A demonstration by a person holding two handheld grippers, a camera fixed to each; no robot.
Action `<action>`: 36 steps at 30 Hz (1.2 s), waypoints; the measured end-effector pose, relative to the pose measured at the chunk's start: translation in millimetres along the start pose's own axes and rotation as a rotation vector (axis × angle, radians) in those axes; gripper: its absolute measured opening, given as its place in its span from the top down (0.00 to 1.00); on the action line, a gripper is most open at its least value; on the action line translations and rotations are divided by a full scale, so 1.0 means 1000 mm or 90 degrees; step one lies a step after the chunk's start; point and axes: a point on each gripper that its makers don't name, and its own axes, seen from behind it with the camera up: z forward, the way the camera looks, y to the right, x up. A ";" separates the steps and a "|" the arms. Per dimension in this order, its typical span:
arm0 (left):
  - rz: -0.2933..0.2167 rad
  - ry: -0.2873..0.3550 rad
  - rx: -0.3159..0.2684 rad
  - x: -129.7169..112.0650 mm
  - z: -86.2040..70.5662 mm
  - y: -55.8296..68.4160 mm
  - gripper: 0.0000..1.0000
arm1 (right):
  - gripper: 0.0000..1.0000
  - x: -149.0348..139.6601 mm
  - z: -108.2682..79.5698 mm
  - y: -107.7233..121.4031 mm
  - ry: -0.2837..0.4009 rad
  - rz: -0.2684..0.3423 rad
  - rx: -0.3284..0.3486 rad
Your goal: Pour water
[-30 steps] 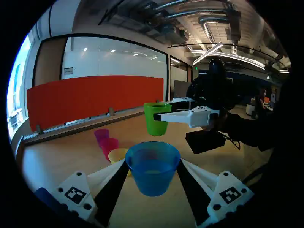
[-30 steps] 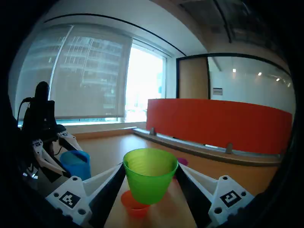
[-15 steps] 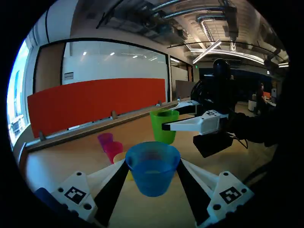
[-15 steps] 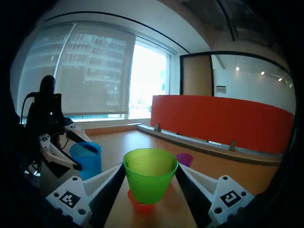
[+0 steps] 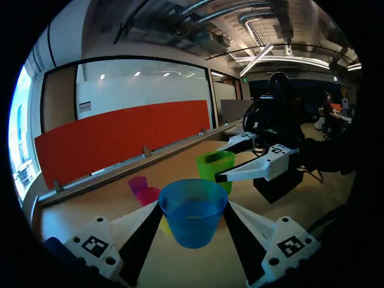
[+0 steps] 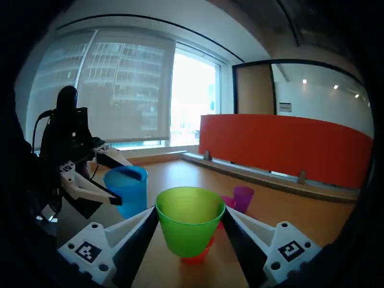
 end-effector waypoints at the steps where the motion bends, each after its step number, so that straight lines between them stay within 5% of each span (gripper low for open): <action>1: 0.006 -0.001 0.002 0.001 0.001 -0.001 0.15 | 0.07 -0.001 0.000 -0.002 -0.002 0.000 0.003; 36: 0.195 -0.016 0.045 0.021 0.014 -0.014 0.15 | 0.08 -0.043 -0.001 -0.058 -0.049 0.018 0.088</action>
